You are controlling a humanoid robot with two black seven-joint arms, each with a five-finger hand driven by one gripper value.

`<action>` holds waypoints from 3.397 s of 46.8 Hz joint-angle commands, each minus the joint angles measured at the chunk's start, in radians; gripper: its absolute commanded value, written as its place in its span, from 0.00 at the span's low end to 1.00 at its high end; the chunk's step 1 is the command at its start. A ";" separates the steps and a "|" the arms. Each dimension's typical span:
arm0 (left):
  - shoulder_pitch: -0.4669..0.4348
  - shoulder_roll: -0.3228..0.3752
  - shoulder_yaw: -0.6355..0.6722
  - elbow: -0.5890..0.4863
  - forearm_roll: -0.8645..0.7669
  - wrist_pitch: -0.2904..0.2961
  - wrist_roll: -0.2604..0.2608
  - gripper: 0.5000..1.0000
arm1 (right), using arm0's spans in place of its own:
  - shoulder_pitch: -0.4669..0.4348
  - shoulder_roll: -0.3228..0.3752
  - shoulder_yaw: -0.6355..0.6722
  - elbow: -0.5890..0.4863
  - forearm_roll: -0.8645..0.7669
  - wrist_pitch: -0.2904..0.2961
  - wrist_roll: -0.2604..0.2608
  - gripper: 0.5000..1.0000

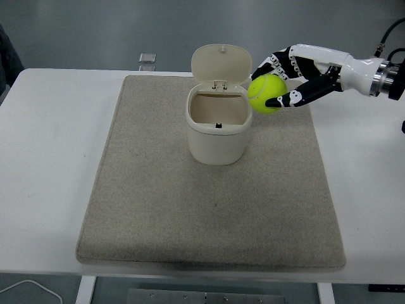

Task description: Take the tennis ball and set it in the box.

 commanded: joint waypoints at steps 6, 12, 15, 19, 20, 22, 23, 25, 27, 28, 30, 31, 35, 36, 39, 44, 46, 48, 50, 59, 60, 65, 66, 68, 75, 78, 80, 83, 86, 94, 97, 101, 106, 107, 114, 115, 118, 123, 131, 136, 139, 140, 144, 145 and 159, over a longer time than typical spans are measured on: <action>0.000 0.000 0.000 0.000 0.000 0.000 0.000 0.98 | 0.001 0.035 0.002 -0.016 0.015 -0.028 0.000 0.24; 0.000 0.000 0.000 0.000 0.000 -0.001 0.000 0.98 | 0.001 0.050 0.000 -0.031 0.015 -0.049 0.000 0.25; 0.000 0.000 0.000 0.000 0.000 0.000 0.000 0.98 | 0.001 0.067 0.000 -0.039 0.015 -0.057 0.000 0.25; 0.000 0.000 0.000 0.000 0.000 -0.001 0.000 0.98 | 0.000 0.084 -0.001 -0.045 0.015 -0.059 0.000 0.26; 0.000 0.000 0.000 0.000 0.000 0.000 0.000 0.98 | 0.000 0.089 -0.001 -0.045 0.015 -0.062 0.000 0.26; 0.000 0.000 0.000 0.000 0.000 0.000 0.000 0.98 | 0.000 0.090 -0.001 -0.045 0.015 -0.068 0.000 0.26; 0.000 0.000 0.000 0.000 0.000 0.000 0.000 0.98 | 0.000 0.092 -0.001 -0.045 0.015 -0.069 0.000 0.26; 0.000 0.000 0.000 0.000 0.000 -0.001 0.000 0.98 | -0.002 0.092 -0.001 -0.045 0.015 -0.069 0.000 0.27; 0.000 0.000 0.000 0.000 0.000 0.000 0.000 0.98 | -0.002 0.099 -0.001 -0.045 0.015 -0.071 0.000 0.27; 0.000 0.000 0.000 0.000 0.000 0.000 0.000 0.98 | -0.002 0.106 -0.001 -0.045 0.017 -0.071 0.000 0.27; 0.000 0.000 0.000 0.000 0.000 0.000 0.000 0.98 | -0.002 0.112 -0.003 -0.047 0.017 -0.075 0.000 0.28; 0.000 0.000 0.000 0.000 0.000 -0.001 0.000 0.98 | -0.003 0.115 -0.003 -0.047 0.017 -0.078 0.000 0.29; 0.000 0.000 0.000 0.000 0.000 -0.001 0.000 0.98 | -0.005 0.130 -0.008 -0.047 0.015 -0.094 0.002 0.34; 0.000 0.000 0.000 0.000 0.000 0.000 0.000 0.98 | -0.005 0.133 -0.008 -0.047 0.015 -0.097 0.002 0.35; 0.000 0.000 0.000 0.000 0.000 0.000 0.000 0.98 | -0.006 0.144 -0.011 -0.053 0.015 -0.103 0.002 0.36; 0.000 0.000 0.000 0.000 0.000 0.000 0.000 0.98 | -0.006 0.155 -0.014 -0.062 0.015 -0.109 0.002 0.41; 0.000 0.000 0.000 0.000 0.000 0.000 0.000 0.98 | -0.006 0.156 -0.014 -0.063 0.015 -0.114 0.002 0.42; 0.000 0.000 0.000 0.000 0.000 0.000 0.000 0.98 | -0.006 0.156 -0.014 -0.063 0.015 -0.115 0.002 0.43; 0.000 0.000 0.000 0.000 0.000 0.000 0.000 0.98 | -0.006 0.156 -0.015 -0.063 0.015 -0.115 0.003 0.44; 0.000 0.000 0.000 0.000 0.000 0.000 0.000 0.98 | -0.012 0.156 -0.017 -0.067 0.006 -0.115 0.005 0.51; 0.000 0.000 0.000 0.000 0.000 0.000 0.000 0.98 | -0.012 0.156 -0.017 -0.068 0.004 -0.117 0.005 0.52; 0.000 0.000 0.000 0.000 0.000 0.000 0.000 0.98 | -0.014 0.190 -0.018 -0.082 0.001 -0.115 0.005 0.59; 0.000 0.000 0.000 0.000 0.000 0.000 0.000 0.98 | -0.014 0.193 -0.020 -0.083 0.000 -0.115 0.005 0.60; 0.000 0.000 0.000 0.000 0.000 0.000 0.000 0.98 | -0.015 0.196 -0.020 -0.085 -0.002 -0.115 0.005 0.63; 0.000 0.000 0.000 0.000 0.000 0.000 0.000 0.98 | -0.011 0.198 -0.028 -0.085 -0.003 -0.115 0.005 0.65; 0.000 0.000 0.000 0.000 0.000 0.000 0.000 0.98 | -0.009 0.198 -0.029 -0.085 -0.003 -0.115 0.005 0.65; 0.000 0.000 0.000 0.000 0.000 -0.001 0.000 0.98 | -0.009 0.198 -0.029 -0.085 -0.003 -0.115 0.006 0.65; 0.000 0.000 -0.002 0.000 0.000 0.000 0.000 0.98 | -0.011 0.196 -0.029 -0.085 -0.003 -0.115 0.006 0.67; 0.000 0.000 0.000 0.000 0.000 0.000 0.000 0.98 | -0.012 0.196 -0.029 -0.085 -0.005 -0.115 0.006 0.69; 0.000 0.000 0.000 0.000 0.000 0.000 0.000 0.98 | -0.014 0.196 -0.031 -0.085 -0.005 -0.114 0.006 0.71; 0.000 0.000 0.000 0.000 0.000 -0.001 0.000 0.98 | -0.015 0.196 -0.031 -0.085 -0.005 -0.114 0.006 0.72; 0.000 0.000 0.000 0.000 0.000 0.000 0.000 0.98 | -0.015 0.198 -0.035 -0.085 -0.005 -0.114 0.006 0.72; 0.000 0.000 0.000 0.000 0.000 -0.001 0.001 0.98 | -0.012 0.196 -0.054 -0.087 -0.005 -0.114 0.006 0.72; 0.000 0.000 0.000 0.000 0.000 0.000 0.000 0.98 | -0.012 0.196 -0.054 -0.087 -0.005 -0.114 0.006 0.72; 0.000 0.000 0.000 0.000 0.000 0.000 0.000 0.98 | -0.012 0.196 -0.055 -0.091 -0.005 -0.115 0.006 0.72; 0.000 0.000 -0.002 0.000 0.000 0.000 0.000 0.98 | -0.012 0.198 -0.055 -0.093 -0.005 -0.115 0.006 0.72; 0.000 0.000 0.000 0.000 0.000 0.000 0.000 0.98 | -0.012 0.196 -0.055 -0.093 -0.005 -0.115 0.006 0.72; 0.000 0.000 0.000 0.000 0.000 -0.001 0.000 0.98 | -0.011 0.196 -0.055 -0.093 -0.005 -0.115 0.006 0.72; 0.000 0.000 0.000 0.000 0.000 -0.001 0.000 0.98 | -0.008 0.195 -0.052 -0.093 0.004 -0.102 0.006 0.72; 0.000 0.000 0.000 0.000 0.000 0.000 0.000 0.98 | -0.003 0.184 -0.046 -0.093 0.015 -0.062 0.006 0.72; 0.000 0.000 0.000 0.000 0.000 0.000 0.000 0.98 | -0.002 0.178 -0.037 -0.091 0.020 -0.029 0.006 0.72; 0.000 0.000 0.000 0.000 0.000 -0.001 0.000 0.98 | -0.002 0.176 -0.037 -0.091 0.024 -0.017 0.006 0.73; 0.000 0.000 0.000 0.000 0.000 0.000 0.000 0.98 | 0.000 0.149 -0.035 -0.085 0.073 0.041 0.005 0.80; 0.000 0.000 0.000 0.000 0.000 0.000 0.000 0.98 | 0.000 0.138 -0.035 -0.083 0.089 0.062 0.003 0.80; 0.000 0.000 0.000 0.000 0.000 0.000 0.000 0.98 | 0.020 0.001 -0.035 -0.076 0.133 0.205 -0.001 0.81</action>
